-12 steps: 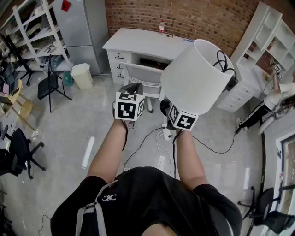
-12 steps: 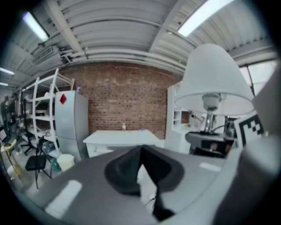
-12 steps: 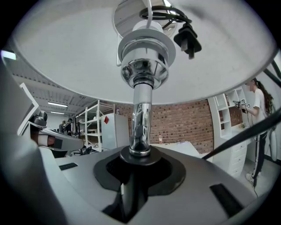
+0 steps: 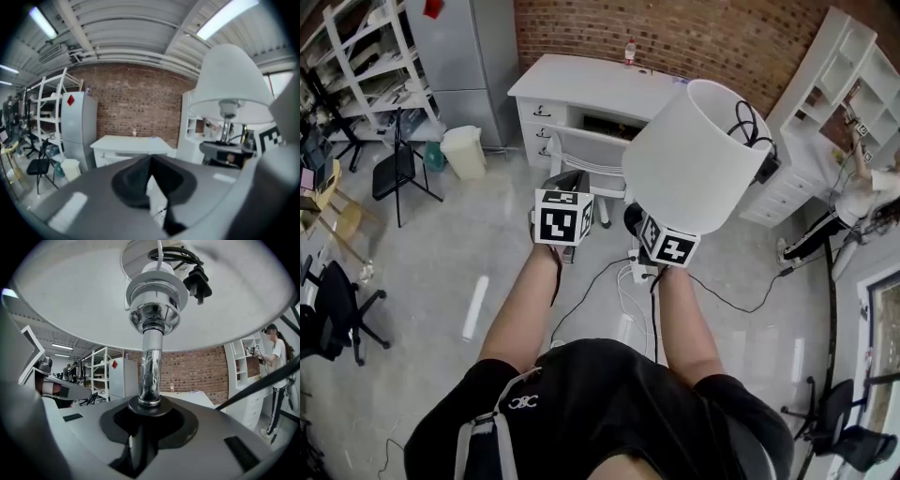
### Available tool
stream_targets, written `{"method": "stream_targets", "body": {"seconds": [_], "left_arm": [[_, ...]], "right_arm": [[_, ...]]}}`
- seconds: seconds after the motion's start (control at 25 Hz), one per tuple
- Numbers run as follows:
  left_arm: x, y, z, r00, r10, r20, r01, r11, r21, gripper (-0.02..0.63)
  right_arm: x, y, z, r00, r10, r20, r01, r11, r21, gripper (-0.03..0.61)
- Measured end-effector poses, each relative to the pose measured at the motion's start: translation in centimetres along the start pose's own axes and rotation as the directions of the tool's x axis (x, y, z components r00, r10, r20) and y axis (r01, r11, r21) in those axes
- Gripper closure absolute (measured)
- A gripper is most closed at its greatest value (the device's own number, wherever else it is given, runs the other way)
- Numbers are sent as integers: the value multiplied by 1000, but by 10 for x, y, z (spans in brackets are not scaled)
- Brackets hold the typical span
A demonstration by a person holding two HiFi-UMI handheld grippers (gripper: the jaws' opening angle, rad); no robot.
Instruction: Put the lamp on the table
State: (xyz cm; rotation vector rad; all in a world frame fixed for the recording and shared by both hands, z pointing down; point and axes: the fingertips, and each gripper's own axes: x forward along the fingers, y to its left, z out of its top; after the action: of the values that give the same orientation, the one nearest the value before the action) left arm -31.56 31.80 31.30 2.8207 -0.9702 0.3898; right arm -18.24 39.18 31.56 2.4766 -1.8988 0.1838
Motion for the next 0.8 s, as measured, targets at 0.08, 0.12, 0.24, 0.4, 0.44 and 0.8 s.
{"method": "stream_targets", "body": {"seconds": [0.08, 0.12, 0.24, 0.4, 0.44, 0.8], "left_arm": [[0, 6, 0, 1000, -4, 4, 4, 1000, -7, 615], [1, 10, 0, 1000, -6, 7, 6, 1000, -9, 615], [2, 20, 0, 1000, -16, 15, 16, 1000, -18, 615], [1, 36, -4, 999, -32, 16, 32, 999, -14, 615], [1, 41, -6, 999, -36, 15, 36, 999, -13, 615], [13, 61, -13, 996, -89, -6, 89, 996, -1, 615]], "right_arm": [[2, 3, 1, 1000, -7, 4, 7, 1000, -5, 492], [4, 4, 0, 1000, -12, 6, 12, 1000, -9, 492], [8, 7, -1, 1000, -27, 9, 27, 999, -20, 492], [8, 17, 3, 998, -50, 25, 50, 999, -16, 492], [8, 21, 3, 998, -57, 29, 57, 998, -14, 492], [21, 34, -8, 996, -87, 5, 87, 996, -2, 492]]}}
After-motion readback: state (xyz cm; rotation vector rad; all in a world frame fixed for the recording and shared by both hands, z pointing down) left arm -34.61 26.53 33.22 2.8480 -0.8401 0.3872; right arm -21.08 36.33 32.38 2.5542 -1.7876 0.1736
